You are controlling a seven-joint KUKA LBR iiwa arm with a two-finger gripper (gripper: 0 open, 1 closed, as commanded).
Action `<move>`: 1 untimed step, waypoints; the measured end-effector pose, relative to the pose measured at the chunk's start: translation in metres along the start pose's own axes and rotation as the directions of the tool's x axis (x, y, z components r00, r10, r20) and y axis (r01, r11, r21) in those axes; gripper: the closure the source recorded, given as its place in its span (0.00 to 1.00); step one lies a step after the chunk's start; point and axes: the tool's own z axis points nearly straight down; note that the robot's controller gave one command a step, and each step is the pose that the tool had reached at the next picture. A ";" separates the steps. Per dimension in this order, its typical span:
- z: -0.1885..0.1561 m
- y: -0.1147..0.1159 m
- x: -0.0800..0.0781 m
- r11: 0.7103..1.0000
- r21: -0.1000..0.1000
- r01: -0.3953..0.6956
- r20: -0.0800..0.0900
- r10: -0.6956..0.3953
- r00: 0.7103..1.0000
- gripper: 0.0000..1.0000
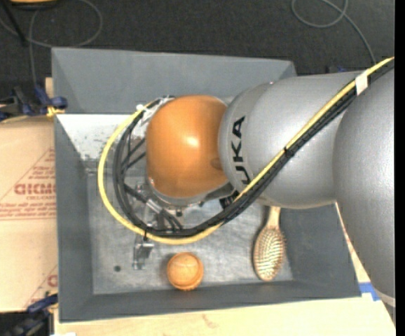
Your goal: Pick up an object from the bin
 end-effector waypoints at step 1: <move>0.008 -0.039 0.014 1.000 0.007 0.017 -0.008 -0.017 1.000 0.00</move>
Offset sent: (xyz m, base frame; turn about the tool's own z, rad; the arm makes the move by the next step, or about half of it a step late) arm -0.0118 -0.0850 -0.0235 0.0926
